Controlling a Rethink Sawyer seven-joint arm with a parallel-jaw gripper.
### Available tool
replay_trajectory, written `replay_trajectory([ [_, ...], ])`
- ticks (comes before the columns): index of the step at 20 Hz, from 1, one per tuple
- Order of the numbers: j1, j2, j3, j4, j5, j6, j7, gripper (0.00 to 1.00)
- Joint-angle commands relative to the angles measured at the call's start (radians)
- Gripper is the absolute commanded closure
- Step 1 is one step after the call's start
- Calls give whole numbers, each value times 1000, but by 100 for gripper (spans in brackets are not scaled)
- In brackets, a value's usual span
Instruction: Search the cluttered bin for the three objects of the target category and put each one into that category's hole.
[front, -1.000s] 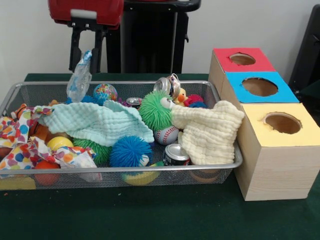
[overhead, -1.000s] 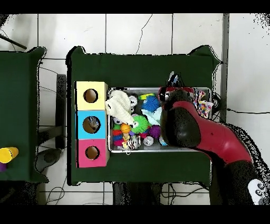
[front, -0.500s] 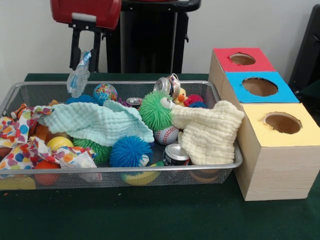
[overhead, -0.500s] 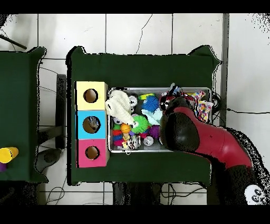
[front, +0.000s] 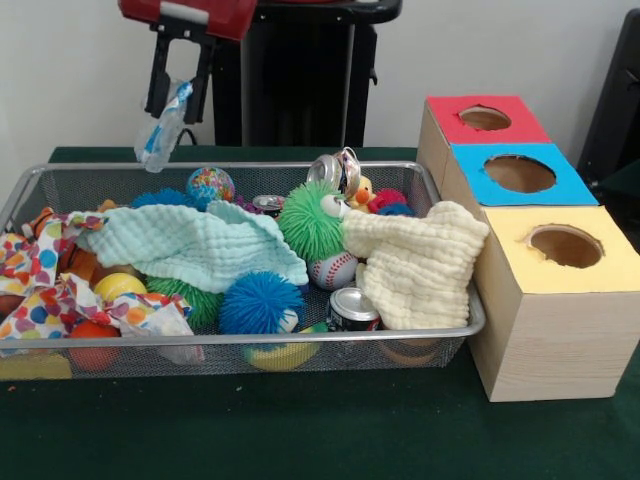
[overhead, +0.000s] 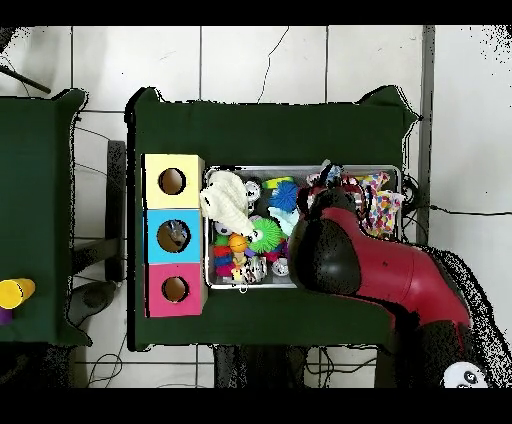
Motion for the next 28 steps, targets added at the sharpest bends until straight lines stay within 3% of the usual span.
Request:
replay_trajectory([
  [1,64,-15,-68,-72,-45,178,87,100],
  [8,129,-11,-124,-104,-38,214,104,100],
  [19,113,14,-142,-111,-75,159,63,100],
  [28,218,55,-210,-90,-27,121,179,100],
])
